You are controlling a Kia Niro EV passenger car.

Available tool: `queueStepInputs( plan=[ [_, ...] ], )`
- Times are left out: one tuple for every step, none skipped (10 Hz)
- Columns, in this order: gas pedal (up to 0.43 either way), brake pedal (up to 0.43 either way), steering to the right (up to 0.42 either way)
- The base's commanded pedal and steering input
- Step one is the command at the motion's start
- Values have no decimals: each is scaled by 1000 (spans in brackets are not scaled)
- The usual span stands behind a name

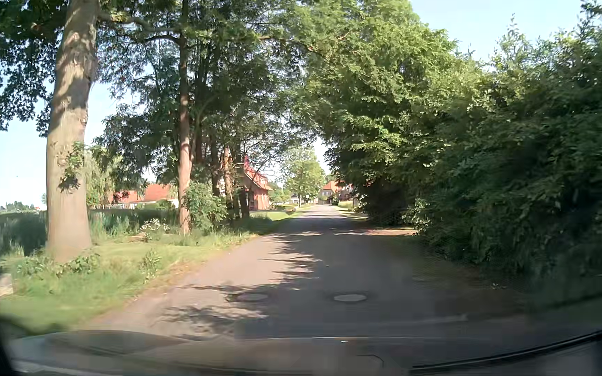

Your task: Follow the waypoints while adhering to traffic rules and regulations

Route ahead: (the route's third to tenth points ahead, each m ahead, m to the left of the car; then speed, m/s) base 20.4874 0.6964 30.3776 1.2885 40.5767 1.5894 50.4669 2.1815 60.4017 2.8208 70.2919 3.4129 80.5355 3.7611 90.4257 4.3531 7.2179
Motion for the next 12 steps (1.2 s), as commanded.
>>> queueStepInputs(
  plan=[
    [79, 6, 6],
    [87, 6, 6],
    [87, 6, 4],
    [98, 6, 1],
    [110, 6, 1],
    [118, 6, 2],
    [130, 6, 4],
    [130, 6, 5],
    [130, 6, 2],
    [130, 6, -1],
    [130, 6, -1],
    [130, 6, -1]
  ],
)
